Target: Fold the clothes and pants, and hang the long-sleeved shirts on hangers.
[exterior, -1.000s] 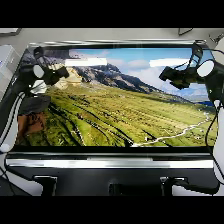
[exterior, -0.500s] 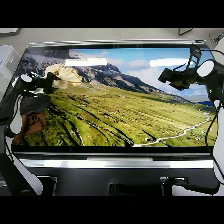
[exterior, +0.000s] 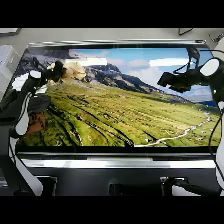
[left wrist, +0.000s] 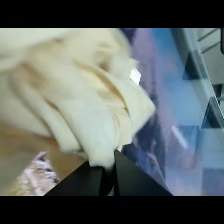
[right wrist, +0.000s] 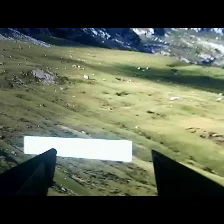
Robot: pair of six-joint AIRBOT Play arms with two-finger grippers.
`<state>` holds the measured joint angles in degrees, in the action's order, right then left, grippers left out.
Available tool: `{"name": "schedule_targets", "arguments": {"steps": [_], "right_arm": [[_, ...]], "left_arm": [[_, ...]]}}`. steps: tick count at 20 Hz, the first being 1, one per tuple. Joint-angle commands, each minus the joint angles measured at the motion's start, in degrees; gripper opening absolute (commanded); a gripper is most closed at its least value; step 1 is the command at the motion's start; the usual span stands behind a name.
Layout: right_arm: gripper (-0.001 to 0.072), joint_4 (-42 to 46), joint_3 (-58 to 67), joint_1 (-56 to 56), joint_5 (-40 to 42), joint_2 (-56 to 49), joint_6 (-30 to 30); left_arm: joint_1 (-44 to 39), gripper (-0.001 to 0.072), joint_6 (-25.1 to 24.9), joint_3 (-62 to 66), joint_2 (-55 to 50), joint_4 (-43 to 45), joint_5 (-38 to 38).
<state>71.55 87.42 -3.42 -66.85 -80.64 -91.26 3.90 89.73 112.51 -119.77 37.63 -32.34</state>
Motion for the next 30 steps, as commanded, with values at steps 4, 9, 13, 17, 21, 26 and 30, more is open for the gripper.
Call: {"name": "schedule_targets", "arguments": {"steps": [4,9,13,17,21,26,30], "right_arm": [[0.0664,15.1,5.0,0.0,8.5,12.8,2.8],[0.0664,17.1,6.1,0.0,5.4,23.5,2.8],[0.0665,21.4,6.1,0.0,-1.3,27.6,2.8],[0.0667,24.2,6.1,0.0,-7.7,26.3,2.8],[0.0688,24.1,6.1,0.0,-15.6,20.7,2.4],[0.0694,15.8,-1.1,0.0,-22.6,8.8,2.3],[0.0711,7.3,-13.3,0.0,-20.5,1.9,5.2]], "left_arm": [[-10.2,0.0023,-24.7,0.1,30.5,5.1,-12.6],[-28.3,0.0023,-10.1,-0.8,44.0,28.3,-25.0],[-42.1,0.0025,-3.5,-9.8,41.6,36.3,-29.5],[-53.4,0.0028,-3.4,-21.3,30.4,30.8,-21.1],[-57.5,0.0717,0.9,-19.0,18.8,17.4,-26.3],[-39.3,0.0717,0.7,-14.4,24.1,26.9,-45.6],[-22.9,0.0716,0.8,-20.0,27.3,27.7,-57.3]]}}
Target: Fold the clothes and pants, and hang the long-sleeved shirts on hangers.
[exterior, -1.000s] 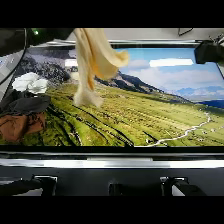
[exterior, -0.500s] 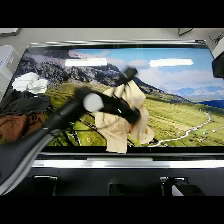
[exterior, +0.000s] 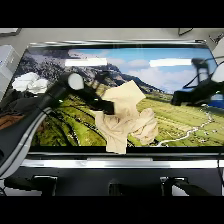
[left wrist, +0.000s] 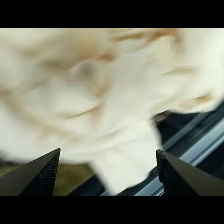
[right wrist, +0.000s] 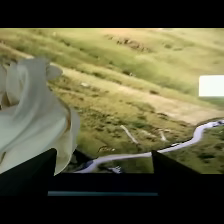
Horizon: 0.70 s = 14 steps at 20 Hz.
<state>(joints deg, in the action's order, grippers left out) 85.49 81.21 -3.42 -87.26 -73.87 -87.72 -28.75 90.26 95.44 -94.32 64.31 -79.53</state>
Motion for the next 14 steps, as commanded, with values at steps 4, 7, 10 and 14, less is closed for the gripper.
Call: {"name": "schedule_targets", "arguments": {"steps": [4,7,10,14], "right_arm": [[0.0712,-15.9,-9.9,0.0,10.3,-9.0,2.6],[0.0712,-22.1,-9.9,0.0,16.3,-11.1,3.1],[0.0711,-23.8,-9.9,0.0,16.5,-14.6,3.1],[0.0702,-25.6,-9.9,0.0,14.6,-18.6,3.1]], "left_arm": [[12.8,0.0716,-1.9,-19.1,3.3,-7.2,-3.6],[10.1,0.0714,-4.9,-29.7,3.1,-16.8,6.9],[7.3,0.0714,-5.0,-34.1,2.2,-18.9,13.4],[4.6,0.0649,-4.7,-34.2,0.0,-20.9,19.3]]}}
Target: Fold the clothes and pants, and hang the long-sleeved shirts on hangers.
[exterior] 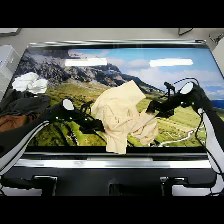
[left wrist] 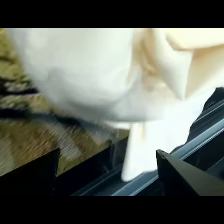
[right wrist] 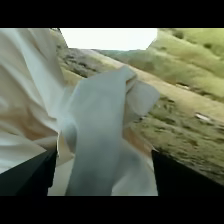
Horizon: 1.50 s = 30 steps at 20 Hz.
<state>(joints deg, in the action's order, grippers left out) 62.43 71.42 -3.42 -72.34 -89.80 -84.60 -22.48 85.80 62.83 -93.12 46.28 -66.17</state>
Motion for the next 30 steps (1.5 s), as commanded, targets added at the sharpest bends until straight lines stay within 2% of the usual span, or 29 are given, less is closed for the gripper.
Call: {"name": "schedule_targets", "arguments": {"steps": [1,3,4,5,6,7,11,14,18,22,25,28,30], "right_arm": [[0.0698,-3.3,-0.1,0.0,-0.9,-3.2,0.0],[0.0660,-4.0,-0.1,0.0,-1.7,-3.7,0.0],[0.0602,-4.1,-0.1,0.0,-1.9,-3.7,0.0],[0.0382,-4.1,-0.1,0.0,-2.2,-3.7,0.0],[0.0129,-4.1,-0.1,0.0,-2.4,-3.6,0.0],[0.0037,-4.1,0.3,0.0,-2.5,-3.3,0.0],[0.0036,3.6,12.5,0.0,-1.3,3.2,3.8],[0.0037,9.3,28.2,0.0,4.1,11.5,3.8],[0.0037,10.6,40.0,0.0,7.0,25.9,3.6],[0.0037,10.1,40.0,0.0,7.0,37.6,1.2],[0.0037,9.1,40.0,0.0,8.7,41.3,1.0],[0.0037,10.5,40.0,0.0,2.3,40.2,-0.6],[0.0036,11.8,38.5,0.0,-9.8,36.4,-5.1]], "left_arm": [[-2.1,0.0528,-0.3,-1.6,-1.6,-3.6,7.6],[-2.6,0.0426,0.9,-1.6,-2.4,-4.3,11.1],[-2.8,0.0349,2.3,-1.6,-2.6,-4.3,12.9],[-2.9,0.0171,2.7,-1.6,-2.6,-4.3,14.3],[-2.8,0.0031,2.2,-1.4,-2.6,-4.3,14.8],[-2.6,0.0027,0.0,-0.7,-2.3,-4.3,14.5],[1.3,0.0023,-9.7,8.0,6.9,-3.9,14.6],[6.5,0.0023,-12.8,21.6,18.3,-2.6,14.9],[9.6,0.0025,-13.4,36.2,32.5,-2.6,21.6],[6.4,0.0025,-13.4,37.3,43.7,-2.6,30.2],[2.7,0.0025,-13.5,37.3,46.8,-2.6,35.4],[2.9,0.0025,-15.5,37.3,46.4,-0.2,36.8],[3.4,0.0025,-15.0,36.3,44.6,5.0,36.2]]}}
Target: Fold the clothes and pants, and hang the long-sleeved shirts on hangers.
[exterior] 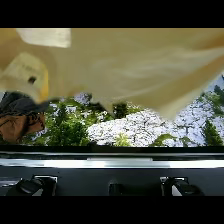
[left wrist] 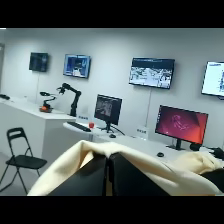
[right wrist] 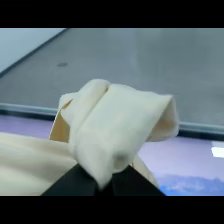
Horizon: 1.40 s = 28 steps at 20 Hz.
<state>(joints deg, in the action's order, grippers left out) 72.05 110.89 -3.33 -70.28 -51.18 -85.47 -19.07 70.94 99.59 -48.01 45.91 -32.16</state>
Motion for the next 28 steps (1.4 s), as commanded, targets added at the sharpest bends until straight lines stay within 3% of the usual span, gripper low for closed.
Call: {"name": "schedule_targets", "arguments": {"steps": [1,4,7,9,13,16,17,18,19,20,21,24,26,27,28], "right_arm": [[0.0036,2.2,-2.8,0.0,-16.7,-4.7,-4.7],[0.0037,2.1,-15.5,0.0,-16.5,-13.2,-5.9],[0.0037,-1.9,-28.8,0.0,2.0,-22.6,-10.3],[0.0037,-9.9,-32.8,0.0,13.7,-29.5,-12.8],[0.0038,-25.5,-32.9,0.1,13.6,-41.1,-14.1],[0.0045,-25.2,-32.9,0.2,12.3,-43.4,-11.1],[0.0161,-24.3,-32.5,-0.6,12.1,-43.1,-11.1],[0.0411,-24.0,-31.4,-2.4,10.4,-42.8,-11.0],[0.0571,-22.9,-29.5,-5.1,6.9,-42.2,-9.1],[0.0577,-20.2,-27.4,-8.3,2.5,-41.5,-6.6],[0.0603,-15.6,-25.8,-11.8,-2.2,-40.6,-6.2],[0.0608,-1.5,-27.8,-22.4,-15.8,-37.7,-7.1],[0.0619,0.1,-34.9,-26.0,-19.6,-36.3,-5.2],[0.0641,0.0,-39.0,-26.8,-19.5,-35.5,-4.6],[0.0668,0.0,-43.4,-26.9,-18.5,-34.8,-4.1]], "left_arm": [[0.5,0.0025,0.7,-1.7,-1.9,7.4,2.2],[2.7,0.0025,0.7,-7.4,-8.3,11.3,2.2],[6.3,0.0026,1.5,-15.1,-18.7,11.3,2.2],[8.4,0.0027,9.4,-18.2,-26.9,11.3,1.8],[10.0,0.0027,24.3,-19.0,-40.4,11.1,-8.0],[9.9,0.0029,25.1,-19.0,-45.9,8.5,-17.1],[10.3,0.0058,25.1,-18.9,-46.8,7.9,-19.4],[11.1,0.0205,25.1,-18.9,-46.8,7.9,-21.1],[13.0,0.0505,24.4,-18.2,-46.6,7.9,-25.1],[15.7,0.0702,21.3,-16.8,-46.5,8.0,-31.5],[18.6,0.0712,18.5,-15.7,-46.5,8.3,-38.0],[25.9,0.0711,16.4,-17.7,-46.4,9.1,-53.4],[27.1,0.0700,16.0,-24.2,-46.0,10.3,-54.6],[26.7,0.0610,15.6,-28.7,-45.9,10.2,-53.2],[25.9,0.0580,14.0,-32.9,-45.9,10.1,-51.1]]}}
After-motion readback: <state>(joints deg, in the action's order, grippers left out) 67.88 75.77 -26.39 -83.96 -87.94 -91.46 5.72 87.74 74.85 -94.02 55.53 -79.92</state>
